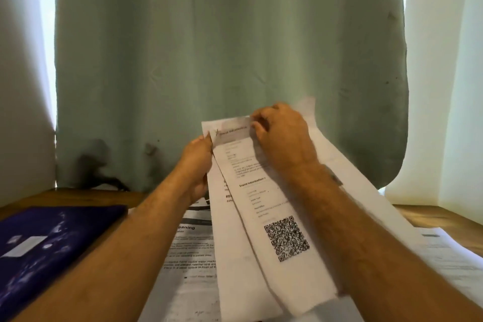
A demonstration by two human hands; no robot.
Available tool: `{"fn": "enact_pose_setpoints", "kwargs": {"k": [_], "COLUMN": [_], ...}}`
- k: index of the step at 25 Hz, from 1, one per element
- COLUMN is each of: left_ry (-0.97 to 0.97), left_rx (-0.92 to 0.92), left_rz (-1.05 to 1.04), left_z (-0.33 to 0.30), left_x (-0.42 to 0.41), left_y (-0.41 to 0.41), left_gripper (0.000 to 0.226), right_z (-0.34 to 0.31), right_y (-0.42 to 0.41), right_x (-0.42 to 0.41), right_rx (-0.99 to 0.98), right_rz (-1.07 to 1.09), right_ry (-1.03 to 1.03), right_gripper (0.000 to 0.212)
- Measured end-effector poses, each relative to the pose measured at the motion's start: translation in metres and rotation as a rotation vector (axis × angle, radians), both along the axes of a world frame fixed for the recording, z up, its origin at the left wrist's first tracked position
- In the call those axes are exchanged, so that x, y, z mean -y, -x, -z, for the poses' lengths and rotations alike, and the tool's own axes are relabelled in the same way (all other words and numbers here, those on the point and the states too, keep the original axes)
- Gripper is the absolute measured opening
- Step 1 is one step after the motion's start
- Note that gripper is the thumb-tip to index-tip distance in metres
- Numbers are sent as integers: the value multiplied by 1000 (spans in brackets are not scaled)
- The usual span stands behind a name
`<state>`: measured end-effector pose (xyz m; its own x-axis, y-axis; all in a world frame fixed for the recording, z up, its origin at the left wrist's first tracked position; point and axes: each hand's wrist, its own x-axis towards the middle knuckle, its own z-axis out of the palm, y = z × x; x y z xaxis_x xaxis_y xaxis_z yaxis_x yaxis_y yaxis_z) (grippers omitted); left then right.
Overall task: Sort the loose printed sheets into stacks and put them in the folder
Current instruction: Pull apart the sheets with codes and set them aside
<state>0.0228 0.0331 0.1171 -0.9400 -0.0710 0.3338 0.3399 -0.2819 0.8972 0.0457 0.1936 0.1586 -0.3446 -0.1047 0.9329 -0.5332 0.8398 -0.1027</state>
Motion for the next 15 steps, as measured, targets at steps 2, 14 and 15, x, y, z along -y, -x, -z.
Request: {"fn": "enact_pose_setpoints", "kwargs": {"k": [2,14,15], "left_ry": [0,203,239], "left_rx": [112,375,340], "left_rz": [10,92,93], "left_z": [34,124,124], "left_x": [-1,11,14], "left_y": [11,35,36], "left_gripper": [34,57,47], "right_z": [31,139,141], "right_y": [17,61,60], "right_x": [2,7,6], "right_rx": [159,644,641], "right_rz": [62,147,151], "right_ry": [-18,35,28], "right_gripper": [20,21,21]}}
